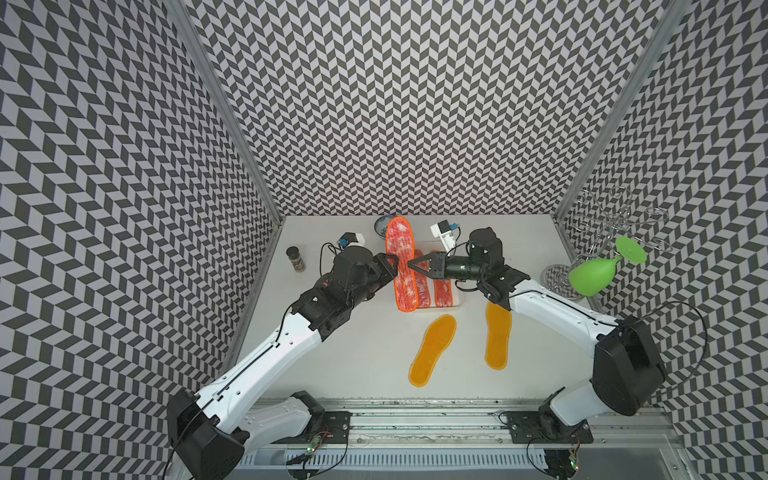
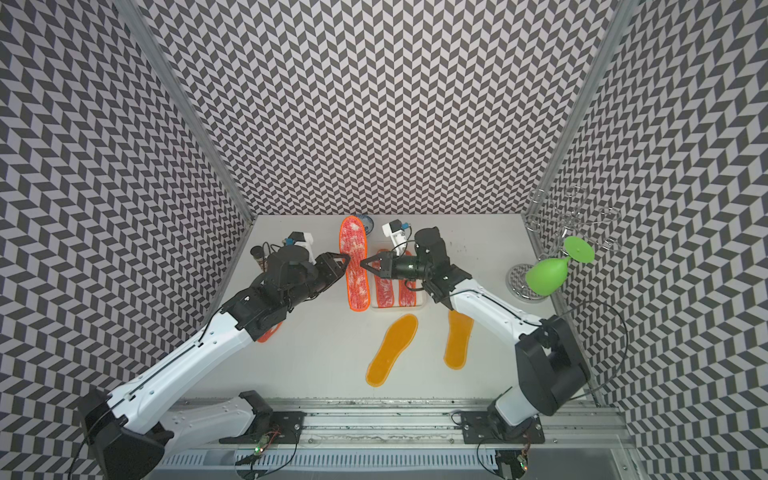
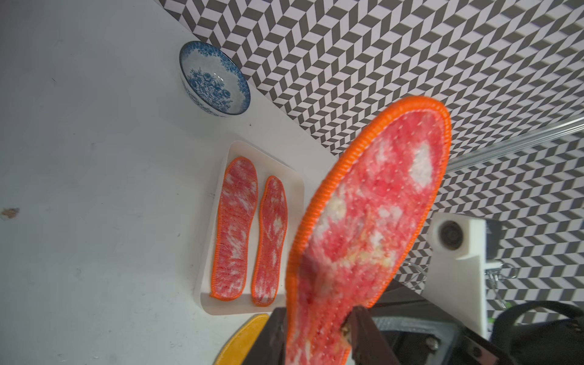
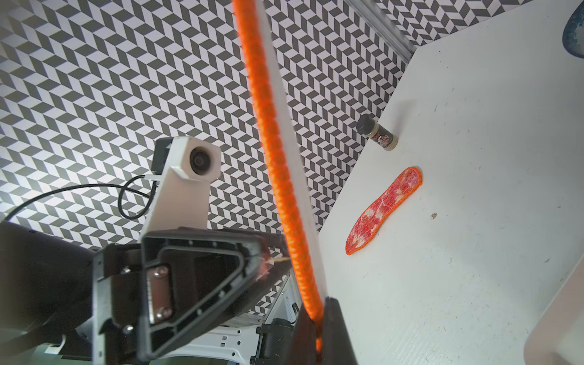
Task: Put the insoles into the storage box
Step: Pick up the insole from the center of the board, then place the insole in the storage box.
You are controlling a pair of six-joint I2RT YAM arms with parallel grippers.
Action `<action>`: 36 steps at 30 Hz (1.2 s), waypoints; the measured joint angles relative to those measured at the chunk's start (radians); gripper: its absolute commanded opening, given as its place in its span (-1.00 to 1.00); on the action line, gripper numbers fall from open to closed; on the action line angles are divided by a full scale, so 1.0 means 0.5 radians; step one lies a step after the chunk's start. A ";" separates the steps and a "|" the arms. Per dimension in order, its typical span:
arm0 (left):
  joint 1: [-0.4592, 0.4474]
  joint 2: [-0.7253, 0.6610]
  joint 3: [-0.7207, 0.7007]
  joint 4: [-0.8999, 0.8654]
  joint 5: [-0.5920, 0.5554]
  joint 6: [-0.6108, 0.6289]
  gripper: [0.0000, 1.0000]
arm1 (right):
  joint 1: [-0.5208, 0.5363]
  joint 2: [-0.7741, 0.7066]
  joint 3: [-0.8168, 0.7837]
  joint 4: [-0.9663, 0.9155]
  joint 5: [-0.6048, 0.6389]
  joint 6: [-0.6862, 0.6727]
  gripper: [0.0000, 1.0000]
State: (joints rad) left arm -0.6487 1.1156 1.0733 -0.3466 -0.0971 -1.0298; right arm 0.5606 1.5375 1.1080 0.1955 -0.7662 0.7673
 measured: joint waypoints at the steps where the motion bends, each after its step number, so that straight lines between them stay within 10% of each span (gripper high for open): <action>1: 0.008 -0.018 0.000 0.005 0.011 0.011 -0.08 | -0.012 0.001 0.001 0.001 -0.020 -0.002 -1.00; 19: 0.454 -0.135 -0.079 0.127 0.536 0.579 0.51 | -0.400 0.338 0.070 -0.159 -0.248 -0.128 -1.00; 36: 0.627 -0.083 -0.168 0.172 0.881 0.767 0.63 | -0.447 1.054 0.401 -0.246 -0.262 -0.256 -1.00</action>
State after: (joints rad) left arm -0.3351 1.0740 0.9894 -0.2607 0.3435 -0.6464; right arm 0.3370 2.0644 1.3087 0.0723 -0.8974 0.6392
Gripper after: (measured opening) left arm 0.814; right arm 0.054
